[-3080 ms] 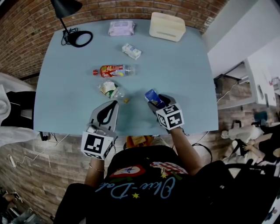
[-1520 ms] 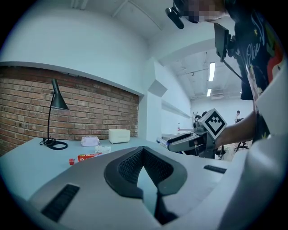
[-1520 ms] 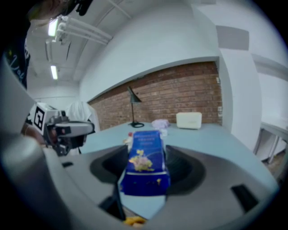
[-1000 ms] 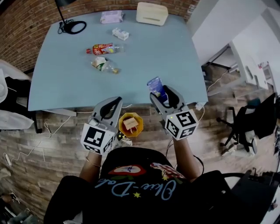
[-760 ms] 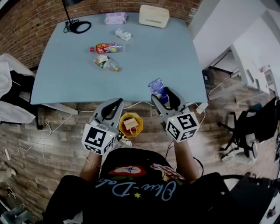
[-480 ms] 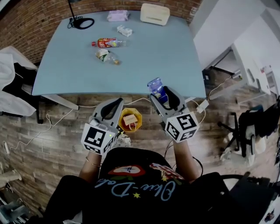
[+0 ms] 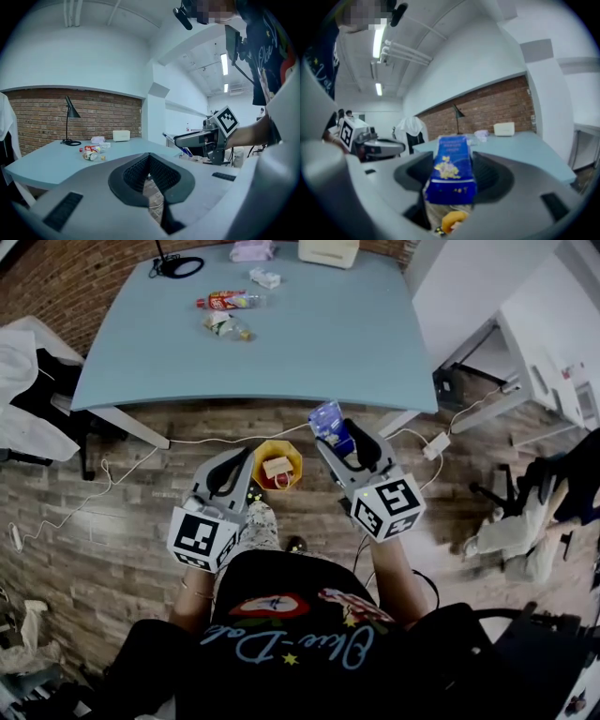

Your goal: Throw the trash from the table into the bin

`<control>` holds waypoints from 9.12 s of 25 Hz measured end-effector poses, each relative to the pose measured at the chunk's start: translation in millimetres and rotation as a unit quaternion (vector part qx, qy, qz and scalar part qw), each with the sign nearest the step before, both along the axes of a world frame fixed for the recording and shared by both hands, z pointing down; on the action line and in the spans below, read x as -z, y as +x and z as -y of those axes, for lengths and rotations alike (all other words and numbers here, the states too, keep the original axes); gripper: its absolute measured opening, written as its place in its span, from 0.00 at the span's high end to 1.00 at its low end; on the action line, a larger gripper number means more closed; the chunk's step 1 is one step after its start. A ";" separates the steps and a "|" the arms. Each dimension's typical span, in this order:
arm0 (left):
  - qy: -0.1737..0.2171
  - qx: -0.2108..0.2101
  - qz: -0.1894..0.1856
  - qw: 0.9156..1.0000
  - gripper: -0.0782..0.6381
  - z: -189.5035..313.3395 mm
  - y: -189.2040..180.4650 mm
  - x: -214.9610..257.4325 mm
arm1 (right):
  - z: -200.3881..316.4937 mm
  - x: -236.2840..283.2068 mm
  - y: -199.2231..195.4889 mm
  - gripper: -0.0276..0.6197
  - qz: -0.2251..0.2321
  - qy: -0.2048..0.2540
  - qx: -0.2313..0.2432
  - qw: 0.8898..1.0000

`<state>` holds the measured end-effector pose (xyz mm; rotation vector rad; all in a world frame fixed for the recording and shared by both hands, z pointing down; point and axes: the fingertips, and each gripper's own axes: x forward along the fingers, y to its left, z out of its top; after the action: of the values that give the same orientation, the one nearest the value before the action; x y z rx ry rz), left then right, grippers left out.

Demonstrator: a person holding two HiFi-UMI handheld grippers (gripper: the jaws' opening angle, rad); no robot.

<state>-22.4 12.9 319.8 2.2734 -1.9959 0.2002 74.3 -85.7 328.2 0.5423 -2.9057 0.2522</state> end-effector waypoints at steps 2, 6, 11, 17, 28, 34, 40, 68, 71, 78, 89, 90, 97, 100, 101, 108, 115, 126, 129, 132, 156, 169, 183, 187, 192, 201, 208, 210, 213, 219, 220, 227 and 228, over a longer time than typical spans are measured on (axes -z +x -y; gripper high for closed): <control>-0.002 0.003 0.001 1.000 0.88 -9.8 7.0 -1.6 | -10.1 -1.8 6.6 0.54 0.003 -0.003 0.003 1.000; -0.004 0.008 0.002 1.000 0.88 -26.8 16.2 -0.1 | -28.3 -1.1 14.7 0.54 0.009 -0.008 0.011 1.000; 0.000 0.004 0.012 1.000 0.88 -40.7 17.9 1.6 | -43.3 4.6 19.9 0.54 0.020 0.000 0.006 1.000; 0.003 -0.021 0.008 1.000 0.88 -43.4 21.2 5.7 | -62.7 8.6 19.3 0.54 0.030 -0.017 0.006 0.999; -0.034 -0.036 0.006 0.999 0.88 -45.7 -3.7 -10.3 | -72.5 -8.0 -8.1 0.54 0.017 -0.047 0.000 0.999; -0.048 -0.031 -0.021 0.998 0.88 -36.9 -13.7 -27.8 | -63.0 -41.2 -17.9 0.54 -0.008 -0.068 -0.011 0.998; -0.072 -0.017 -0.041 0.996 0.88 -28.3 -31.2 -64.7 | -48.3 -80.6 -26.0 0.54 -0.041 -0.072 -0.019 0.996; -0.113 0.008 -0.077 0.991 0.88 -19.9 -58.0 -203.5 | -54.4 -242.0 -42.3 0.54 -0.083 -0.139 -0.035 0.986; -0.119 -0.008 -0.074 0.990 0.88 -12.2 -56.1 -214.2 | -53.8 -260.8 -45.4 0.54 -0.084 -0.145 -0.036 0.985; -0.110 -0.012 -0.067 0.992 0.88 0.2 -53.9 -240.7 | -59.0 -289.9 -56.9 0.54 -0.084 -0.128 -0.005 0.988; -0.119 0.023 -0.105 0.987 0.88 -12.5 -49.7 -282.3 | -62.9 -370.5 -60.3 0.54 -0.134 -0.136 -0.010 0.982; -0.119 0.026 -0.108 0.987 0.88 -13.8 -49.6 -285.4 | -63.8 -377.1 -61.7 0.54 -0.138 -0.137 -0.007 0.981; -0.125 0.009 -0.106 0.986 0.88 -17.4 -41.1 -299.8 | -61.1 -427.1 -73.4 0.54 -0.168 -0.155 0.002 0.973; -0.131 -0.006 -0.100 0.986 0.88 -22.7 -36.6 -305.2 | -58.6 -451.2 -77.3 0.54 -0.190 -0.154 0.007 0.970; -0.133 -0.009 -0.100 0.986 0.88 -24.2 -35.4 -307.3 | -58.0 -458.0 -78.7 0.54 -0.199 -0.151 0.011 0.968; -0.135 0.004 -0.133 0.982 0.88 -24.7 -31.8 -312.2 | -53.1 -498.3 -85.8 0.54 -0.248 -0.149 0.032 0.957; -0.139 -0.015 -0.128 0.982 0.88 -20.4 -27.2 -311.4 | -50.6 -529.2 -89.8 0.54 -0.286 -0.160 0.038 0.944; -0.147 0.022 -0.120 0.982 0.88 -18.7 -58.4 -316.1 | -47.7 -548.4 -101.4 0.54 -0.308 -0.161 0.047 0.936; -0.147 0.028 -0.120 0.981 0.88 -17.2 -59.9 -316.1 | -48.3 -552.0 -99.8 0.54 -0.315 -0.160 0.049 0.934; -0.148 0.027 -0.123 0.981 0.88 -14.4 -58.6 -315.7 | -47.8 -552.6 -99.9 0.54 -0.319 -0.160 0.045 0.933; -0.149 0.021 -0.127 0.980 0.88 -12.5 -51.1 -309.0 | -33.9 -536.1 -96.7 0.54 -0.312 -0.147 0.016 0.938; -0.146 0.020 -0.118 0.982 0.88 -10.9 -55.2 -303.7 | -34.9 -522.5 -95.2 0.93 -0.291 -0.150 0.012 0.945; -0.136 0.015 -0.110 0.985 0.88 -14.1 -50.1 -277.3 | -37.3 -475.9 -89.2 0.95 -0.247 -0.148 0.007 0.958; -0.125 0.015 -0.106 0.986 0.88 -16.1 -48.5 -263.7 | -33.7 -443.7 -91.0 0.95 -0.213 -0.142 0.001 0.967; -0.115 0.021 -0.108 0.987 0.88 -18.4 -47.3 -245.6 | -26.0 -388.8 -89.3 0.95 -0.166 -0.133 -0.015 0.977; -0.101 0.032 -0.109 0.988 0.88 -30.8 -50.0 -207.4 | -30.2 -304.1 -74.9 0.95 -0.103 -0.134 -0.044 0.985; -0.086 0.023 -0.093 0.992 0.88 -37.2 -47.1 -189.7 | -40.2 -250.4 -56.7 0.95 -0.078 -0.122 -0.057 0.988; -0.086 0.022 -0.097 0.991 0.88 -38.7 -42.5 -179.0 | -43.6 -235.2 -52.1 0.95 -0.076 -0.114 -0.060 0.989; -0.088 0.016 -0.097 0.991 0.88 -42.1 -36.8 -163.5 | -50.9 -211.3 -48.2 0.95 -0.062 -0.111 -0.063 0.990; -0.087 -0.009 -0.077 0.993 0.88 -52.6 -26.1 -135.1 | -63.4 -165.2 -41.9 0.95 -0.011 -0.133 -0.070 0.989; -0.088 -0.015 -0.073 0.993 0.88 -53.9 -22.8 -130.9 | -64.1 -158.5 -39.2 0.95 -0.002 -0.138 -0.073 0.988; -0.087 -0.042 -0.049 0.994 0.88 -53.5 -7.4 -100.5 | -62.0 -104.4 -21.6 0.95 0.044 -0.130 -0.080 0.987; -0.081 -0.043 -0.049 0.995 0.88 -51.3 -6.9 -94.7 | -61.5 -96.2 -19.8 0.95 0.051 -0.127 -0.079 0.987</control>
<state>-29.3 64.1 414.5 2.2238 -1.7681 0.2447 54.5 -24.2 424.4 0.7330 -2.8670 0.6794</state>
